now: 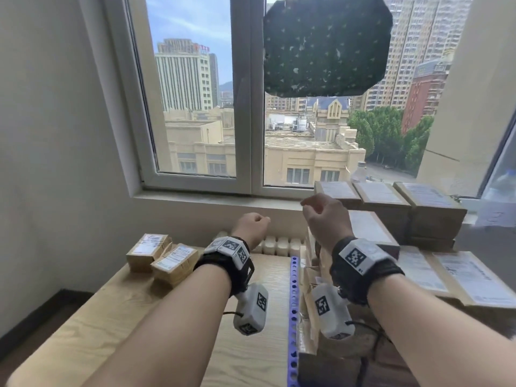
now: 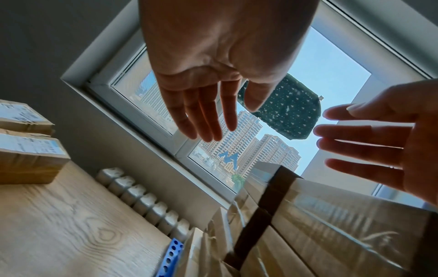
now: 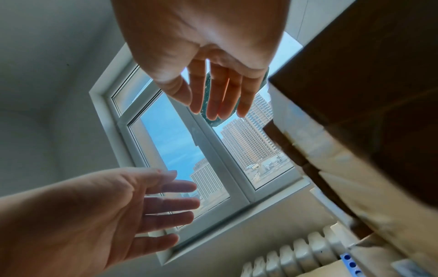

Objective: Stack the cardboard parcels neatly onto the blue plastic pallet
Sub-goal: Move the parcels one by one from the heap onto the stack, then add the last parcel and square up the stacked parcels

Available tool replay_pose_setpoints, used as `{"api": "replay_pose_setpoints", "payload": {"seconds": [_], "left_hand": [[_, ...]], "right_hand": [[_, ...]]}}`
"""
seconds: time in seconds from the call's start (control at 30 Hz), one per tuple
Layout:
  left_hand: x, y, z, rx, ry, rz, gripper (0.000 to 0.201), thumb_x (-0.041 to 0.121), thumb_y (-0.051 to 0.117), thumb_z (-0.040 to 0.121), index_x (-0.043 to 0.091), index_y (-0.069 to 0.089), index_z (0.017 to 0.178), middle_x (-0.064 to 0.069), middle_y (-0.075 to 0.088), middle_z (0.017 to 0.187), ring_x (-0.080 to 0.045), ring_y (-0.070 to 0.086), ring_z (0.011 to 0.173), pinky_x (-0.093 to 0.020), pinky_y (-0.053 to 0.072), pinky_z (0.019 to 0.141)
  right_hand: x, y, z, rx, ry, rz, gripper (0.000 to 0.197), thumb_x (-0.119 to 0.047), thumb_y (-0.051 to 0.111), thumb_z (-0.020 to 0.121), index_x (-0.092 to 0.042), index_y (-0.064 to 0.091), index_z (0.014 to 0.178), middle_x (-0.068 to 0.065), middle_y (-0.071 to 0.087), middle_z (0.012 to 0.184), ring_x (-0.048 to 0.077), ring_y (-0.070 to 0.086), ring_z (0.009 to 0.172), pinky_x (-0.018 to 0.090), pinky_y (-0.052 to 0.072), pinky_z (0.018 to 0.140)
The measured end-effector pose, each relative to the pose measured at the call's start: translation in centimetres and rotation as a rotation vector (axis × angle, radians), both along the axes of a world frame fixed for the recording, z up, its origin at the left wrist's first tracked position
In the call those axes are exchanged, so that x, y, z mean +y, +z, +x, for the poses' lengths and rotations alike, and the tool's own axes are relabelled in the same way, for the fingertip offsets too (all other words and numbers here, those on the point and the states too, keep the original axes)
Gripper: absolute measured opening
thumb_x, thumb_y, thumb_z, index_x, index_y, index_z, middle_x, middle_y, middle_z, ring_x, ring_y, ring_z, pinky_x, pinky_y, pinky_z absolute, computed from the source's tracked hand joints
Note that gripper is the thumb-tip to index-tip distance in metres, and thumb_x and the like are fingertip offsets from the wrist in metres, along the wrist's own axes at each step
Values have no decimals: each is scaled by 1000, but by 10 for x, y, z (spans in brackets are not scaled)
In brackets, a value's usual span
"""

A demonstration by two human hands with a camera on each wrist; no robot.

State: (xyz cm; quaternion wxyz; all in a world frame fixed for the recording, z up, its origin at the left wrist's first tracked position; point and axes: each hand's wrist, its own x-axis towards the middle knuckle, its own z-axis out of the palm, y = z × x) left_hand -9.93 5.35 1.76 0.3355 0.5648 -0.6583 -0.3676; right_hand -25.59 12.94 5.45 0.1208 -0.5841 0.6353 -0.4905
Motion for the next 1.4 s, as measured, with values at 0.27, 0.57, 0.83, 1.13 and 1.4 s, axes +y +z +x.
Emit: {"api": "replay_pose_setpoints", "payload": {"seconds": [0.27, 0.57, 0.83, 1.13, 1.4], "left_hand": [[-11, -12, 77, -48, 47, 4, 17, 22, 54, 90, 18, 70, 91, -8, 72, 104, -30, 65, 103, -41, 53, 87], [-39, -29, 168, -29, 69, 36, 16, 18, 54, 89, 24, 67, 83, -9, 72, 102, -30, 66, 104, -42, 53, 88], [-79, -61, 269, 14, 99, 94, 16, 16, 52, 91, 22, 66, 88, -5, 71, 106, -24, 64, 106, -35, 51, 90], [-118, -110, 339, 22, 104, 189, 15, 16, 53, 88, 24, 64, 83, -8, 72, 107, -29, 65, 106, -40, 51, 92], [-148, -151, 345, 10, 95, 240, 14, 17, 53, 91, 21, 66, 94, -7, 69, 109, -26, 63, 106, -41, 51, 95]], "right_hand": [[-32, -22, 66, 38, 69, 120, 15, -25, 55, 93, -24, 67, 102, -7, 69, 98, 11, 63, 91, 33, 53, 85], [-72, -46, 139, -49, 14, 198, 18, -23, 55, 94, -19, 71, 101, -2, 70, 100, 16, 63, 94, 35, 53, 86], [-112, -73, 229, -11, -6, 246, 18, -22, 57, 92, -16, 73, 98, 1, 70, 93, 18, 63, 90, 28, 47, 78], [-143, -130, 304, -97, -71, 381, 22, -23, 55, 92, -13, 72, 102, 3, 72, 99, 19, 63, 94, 34, 51, 86], [-180, -174, 324, -151, -92, 515, 24, -27, 53, 94, -13, 71, 103, 2, 71, 98, 20, 64, 94, 32, 49, 81]]}}
